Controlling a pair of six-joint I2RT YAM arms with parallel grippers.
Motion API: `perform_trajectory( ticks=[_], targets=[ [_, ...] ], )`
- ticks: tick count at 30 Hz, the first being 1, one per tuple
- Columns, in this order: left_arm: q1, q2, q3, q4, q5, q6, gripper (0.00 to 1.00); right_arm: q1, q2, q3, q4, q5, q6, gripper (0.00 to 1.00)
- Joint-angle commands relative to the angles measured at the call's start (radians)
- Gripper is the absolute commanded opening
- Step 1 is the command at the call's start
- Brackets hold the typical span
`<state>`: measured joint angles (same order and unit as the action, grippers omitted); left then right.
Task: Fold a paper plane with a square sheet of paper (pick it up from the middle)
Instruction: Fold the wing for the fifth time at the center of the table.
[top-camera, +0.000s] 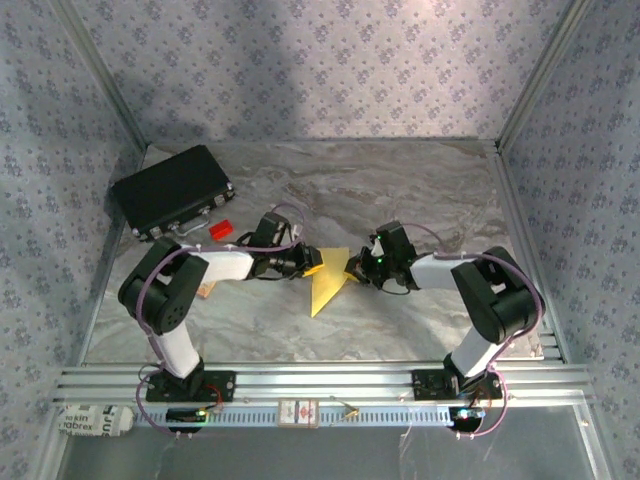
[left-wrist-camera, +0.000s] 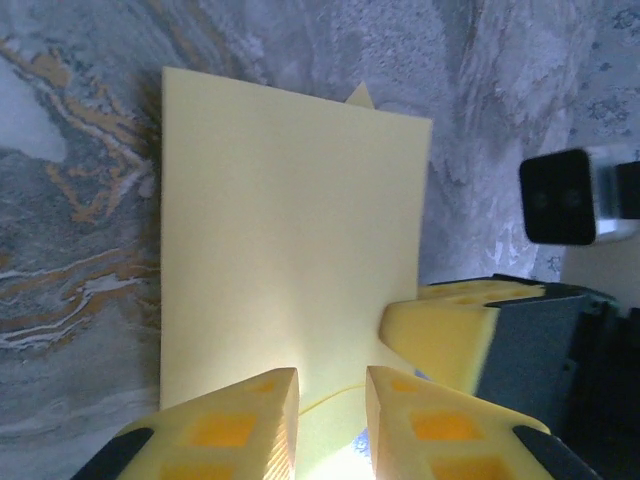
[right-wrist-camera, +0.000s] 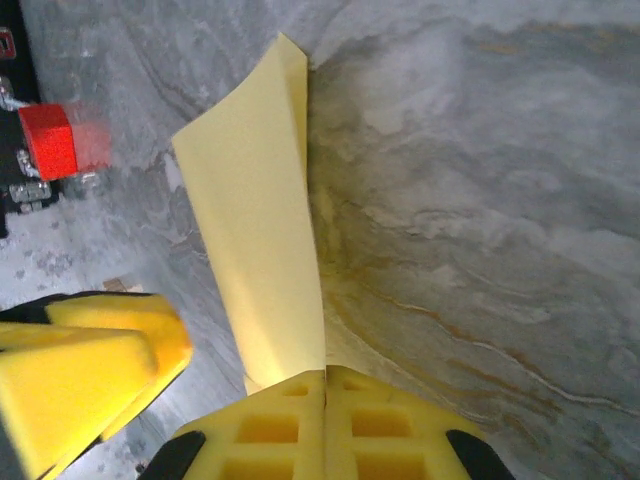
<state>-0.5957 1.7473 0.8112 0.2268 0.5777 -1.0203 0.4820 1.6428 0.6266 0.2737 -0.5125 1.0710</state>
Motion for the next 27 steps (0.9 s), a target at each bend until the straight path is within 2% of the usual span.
perform_trajectory(
  ticks=[1, 8, 16, 21, 23, 27],
  targets=[
    [-0.005, -0.021, 0.010, -0.038, -0.037, -0.024, 0.22, 0.021, -0.021, -0.034, 0.080, 0.097, 0.138, 0.01],
    [-0.036, 0.026, -0.014, 0.028, -0.048, -0.076, 0.19, 0.058, -0.041, -0.050, 0.067, 0.132, 0.159, 0.02],
    [-0.044, 0.091, -0.009, -0.020, -0.077, -0.016, 0.15, 0.065, -0.056, -0.046, 0.062, 0.118, 0.120, 0.06],
    [-0.046, 0.111, -0.030, -0.034, -0.071, 0.015, 0.08, 0.056, -0.024, -0.010, 0.068, 0.019, 0.019, 0.13],
    [-0.046, 0.112, -0.042, -0.028, -0.064, 0.023, 0.07, 0.050, -0.012, 0.013, 0.042, -0.015, -0.034, 0.17],
    [-0.044, 0.112, -0.055, -0.030, -0.060, 0.035, 0.07, 0.031, 0.027, 0.043, 0.018, -0.075, -0.095, 0.20]
  ],
)
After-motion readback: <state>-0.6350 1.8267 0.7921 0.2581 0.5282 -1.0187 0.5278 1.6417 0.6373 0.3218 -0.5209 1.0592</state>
